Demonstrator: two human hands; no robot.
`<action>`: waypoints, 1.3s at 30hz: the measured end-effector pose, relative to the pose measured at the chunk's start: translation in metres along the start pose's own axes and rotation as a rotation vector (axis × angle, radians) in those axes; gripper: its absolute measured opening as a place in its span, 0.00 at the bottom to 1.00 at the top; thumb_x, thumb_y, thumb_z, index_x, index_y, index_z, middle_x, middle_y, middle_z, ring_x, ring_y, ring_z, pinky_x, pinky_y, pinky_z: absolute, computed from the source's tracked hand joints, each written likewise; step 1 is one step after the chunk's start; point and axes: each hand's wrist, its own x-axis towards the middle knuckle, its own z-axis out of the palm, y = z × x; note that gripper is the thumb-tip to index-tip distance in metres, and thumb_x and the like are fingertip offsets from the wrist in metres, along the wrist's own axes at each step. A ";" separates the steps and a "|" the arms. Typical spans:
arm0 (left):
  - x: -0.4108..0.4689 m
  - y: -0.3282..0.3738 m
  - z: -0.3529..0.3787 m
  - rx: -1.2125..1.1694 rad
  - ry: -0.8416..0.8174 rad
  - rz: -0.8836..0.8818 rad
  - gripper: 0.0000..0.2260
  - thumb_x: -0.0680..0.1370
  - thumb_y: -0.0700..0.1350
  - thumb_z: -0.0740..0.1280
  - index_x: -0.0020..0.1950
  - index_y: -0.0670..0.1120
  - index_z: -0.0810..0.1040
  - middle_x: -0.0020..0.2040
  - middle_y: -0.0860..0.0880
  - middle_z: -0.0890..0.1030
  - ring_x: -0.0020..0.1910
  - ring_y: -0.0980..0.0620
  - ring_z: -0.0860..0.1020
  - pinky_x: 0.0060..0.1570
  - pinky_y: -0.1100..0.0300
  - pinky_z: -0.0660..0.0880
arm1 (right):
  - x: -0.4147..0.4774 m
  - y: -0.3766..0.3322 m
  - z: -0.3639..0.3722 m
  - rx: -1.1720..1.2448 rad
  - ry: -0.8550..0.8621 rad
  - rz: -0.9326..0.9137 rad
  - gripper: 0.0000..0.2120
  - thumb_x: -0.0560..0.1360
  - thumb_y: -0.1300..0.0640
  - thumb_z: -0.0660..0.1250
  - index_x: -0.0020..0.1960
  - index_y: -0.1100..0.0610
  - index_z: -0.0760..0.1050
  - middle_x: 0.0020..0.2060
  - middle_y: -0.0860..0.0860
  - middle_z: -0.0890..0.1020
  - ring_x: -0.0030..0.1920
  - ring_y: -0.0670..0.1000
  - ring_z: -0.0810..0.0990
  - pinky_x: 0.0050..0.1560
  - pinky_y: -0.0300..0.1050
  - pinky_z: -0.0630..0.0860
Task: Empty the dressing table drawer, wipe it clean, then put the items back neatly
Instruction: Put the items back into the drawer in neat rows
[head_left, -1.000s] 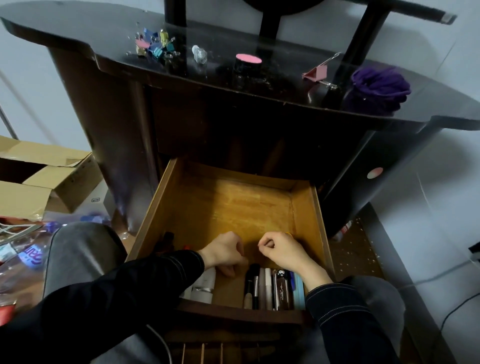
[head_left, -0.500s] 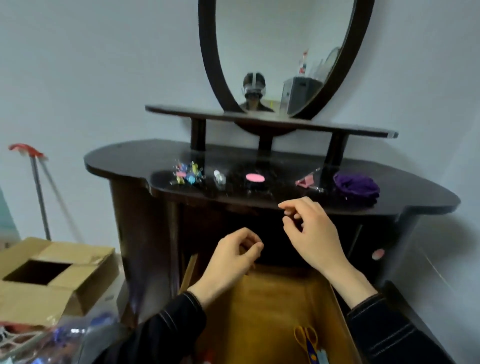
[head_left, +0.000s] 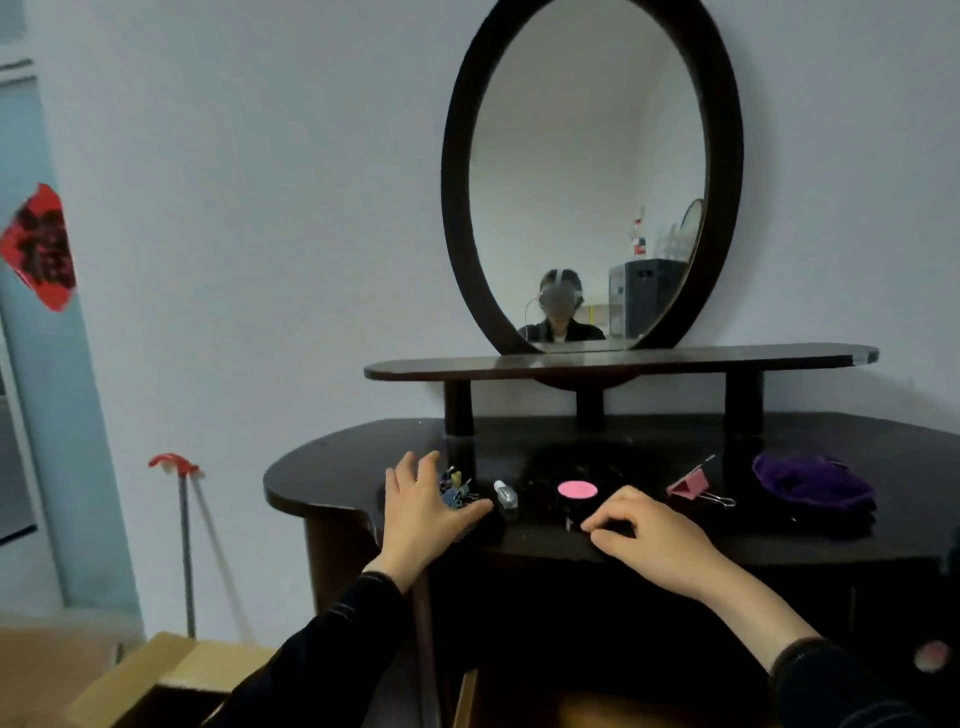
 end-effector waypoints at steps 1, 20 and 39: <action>0.011 -0.003 0.002 -0.001 -0.082 -0.033 0.48 0.68 0.68 0.73 0.80 0.49 0.57 0.81 0.42 0.51 0.79 0.37 0.47 0.77 0.43 0.54 | 0.001 0.000 0.001 -0.002 0.001 -0.002 0.03 0.78 0.43 0.67 0.49 0.37 0.80 0.54 0.33 0.75 0.52 0.36 0.77 0.53 0.40 0.73; 0.055 -0.011 0.028 0.177 -0.199 0.265 0.07 0.80 0.50 0.65 0.55 0.48 0.77 0.51 0.51 0.71 0.56 0.45 0.73 0.56 0.55 0.72 | 0.049 -0.049 0.043 -0.102 0.057 -0.158 0.23 0.79 0.43 0.61 0.74 0.37 0.65 0.69 0.39 0.67 0.65 0.47 0.70 0.55 0.45 0.73; 0.048 -0.012 0.022 0.093 -0.252 0.329 0.06 0.80 0.54 0.67 0.53 0.54 0.77 0.53 0.54 0.74 0.56 0.51 0.73 0.58 0.55 0.75 | 0.062 -0.014 0.029 -0.314 0.129 0.022 0.13 0.80 0.48 0.60 0.60 0.48 0.79 0.58 0.46 0.73 0.56 0.51 0.74 0.47 0.44 0.73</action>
